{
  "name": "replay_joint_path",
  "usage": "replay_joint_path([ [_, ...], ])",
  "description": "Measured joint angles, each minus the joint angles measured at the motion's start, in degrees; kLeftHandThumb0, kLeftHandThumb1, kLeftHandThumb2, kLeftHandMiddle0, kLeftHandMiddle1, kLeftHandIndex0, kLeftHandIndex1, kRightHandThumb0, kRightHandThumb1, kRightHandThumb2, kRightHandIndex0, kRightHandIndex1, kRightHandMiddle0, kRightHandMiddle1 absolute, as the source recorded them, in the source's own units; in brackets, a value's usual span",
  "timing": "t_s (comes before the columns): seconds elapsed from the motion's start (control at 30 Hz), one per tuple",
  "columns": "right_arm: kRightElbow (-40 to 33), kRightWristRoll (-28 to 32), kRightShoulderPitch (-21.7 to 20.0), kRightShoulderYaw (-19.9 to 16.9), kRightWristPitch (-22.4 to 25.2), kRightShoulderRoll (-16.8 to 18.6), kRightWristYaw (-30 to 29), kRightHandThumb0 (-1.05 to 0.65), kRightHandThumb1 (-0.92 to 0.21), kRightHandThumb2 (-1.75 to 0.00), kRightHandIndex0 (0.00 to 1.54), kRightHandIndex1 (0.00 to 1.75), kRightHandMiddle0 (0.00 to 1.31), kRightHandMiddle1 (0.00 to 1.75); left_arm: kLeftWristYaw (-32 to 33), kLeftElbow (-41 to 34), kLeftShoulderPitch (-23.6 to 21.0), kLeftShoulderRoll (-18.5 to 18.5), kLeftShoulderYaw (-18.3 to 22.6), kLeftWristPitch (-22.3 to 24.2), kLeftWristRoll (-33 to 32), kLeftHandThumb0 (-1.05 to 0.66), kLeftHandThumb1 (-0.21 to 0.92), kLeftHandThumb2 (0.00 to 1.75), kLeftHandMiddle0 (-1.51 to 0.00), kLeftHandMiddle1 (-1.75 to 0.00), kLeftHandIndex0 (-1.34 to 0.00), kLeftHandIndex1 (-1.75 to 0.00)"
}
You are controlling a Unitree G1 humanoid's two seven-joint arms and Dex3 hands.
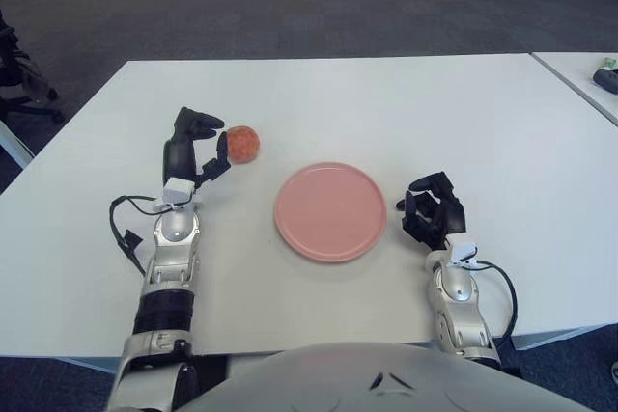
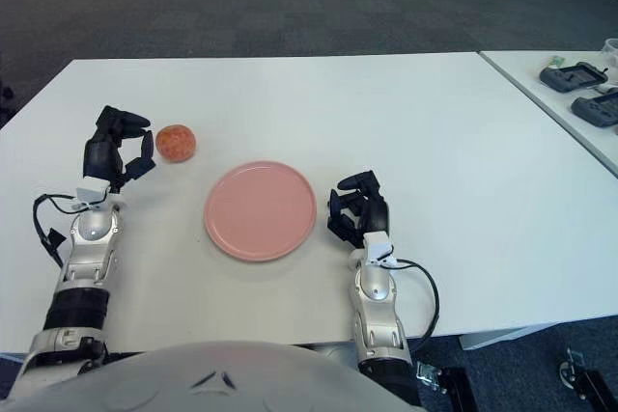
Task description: Put the apple into the plate.
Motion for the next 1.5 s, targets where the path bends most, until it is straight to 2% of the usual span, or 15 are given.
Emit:
replay_joint_path([
  [0.03,0.0,-0.2,0.0,0.0,0.0,0.0,-0.1,-0.38,-0.66,-0.89,0.62,1.34,0.35,1.75,0.0,0.0,-0.3,0.6,-0.3,-0.4,0.8,-0.46,0.72,0.86,-0.05,-1.18,-0.07,-1.41],
  [0.1,0.0,-0.6,0.0,0.0,0.0,-0.1,-0.2,-0.38,-0.66,-0.89,0.62,1.35,0.35,1.75,0.0,0.1,-0.9,1.4,-1.0,-1.1,2.3,-0.53,0.65,0.91,-0.03,-1.0,-0.03,-1.27],
  [0.17,0.0,-0.9,0.0,0.0,0.0,-0.1,-0.2,-0.38,-0.65,-0.9,0.61,1.35,0.35,1.75,0.0,0.7,-1.6,2.4,-1.6,-1.3,3.4,-0.65,0.6,0.88,-0.01,-0.66,-0.01,-0.94],
  [0.2,0.0,-1.0,0.0,0.0,0.0,-0.1,-0.2,-0.38,-0.65,-0.9,0.61,1.35,0.35,1.75,-0.1,1.3,-2.0,3.2,-2.0,-1.2,4.3,-0.67,0.6,0.87,-0.01,-0.6,-0.01,-0.87],
  [0.23,0.0,-1.1,0.0,0.0,0.0,-0.1,-0.2,-0.38,-0.65,-0.9,0.61,1.35,0.35,1.75,-0.2,2.0,-2.3,3.9,-2.3,-1.1,5.0,-0.73,0.58,0.85,0.0,-0.45,-0.01,-0.7],
  [0.33,0.0,-1.2,0.0,0.0,0.0,-0.2,-0.3,-0.39,-0.65,-0.9,0.61,1.35,0.36,1.75,-0.3,3.4,-3.2,6.5,-3.2,-0.3,7.7,-0.82,0.57,0.81,0.0,-0.22,0.0,-0.44],
  [0.5,0.0,-1.2,0.0,-0.1,0.0,-0.2,-0.4,-0.38,-0.66,-0.89,0.62,1.34,0.35,1.75,0.1,5.8,-5.0,9.7,-5.0,-0.5,11.6,-0.92,0.54,0.77,0.0,-0.04,0.0,-0.14],
  [0.73,0.2,-1.2,-0.1,0.0,0.1,-0.3,-0.5,-0.38,-0.66,-0.89,0.64,1.33,0.35,1.75,0.4,17.5,-11.9,12.1,-9.6,-3.5,14.2,-0.97,0.5,0.77,0.0,0.0,0.0,-0.05],
  [1.03,0.2,-1.2,-0.4,-0.1,-0.1,-0.3,-0.5,-0.39,-0.65,-0.9,0.65,1.33,0.36,1.75,-0.7,32.2,-20.5,14.2,-14.9,-8.9,15.4,-1.02,0.51,0.77,0.0,0.0,0.0,-0.01],
  [1.5,0.2,-1.2,-0.3,-0.2,0.1,-0.3,-0.4,-0.39,-0.62,-0.95,0.62,1.35,0.38,1.75,-7.3,40.5,-24.6,15.9,-21.3,-6.6,16.8,-1.05,0.53,0.67,0.0,0.0,0.0,0.0],
])
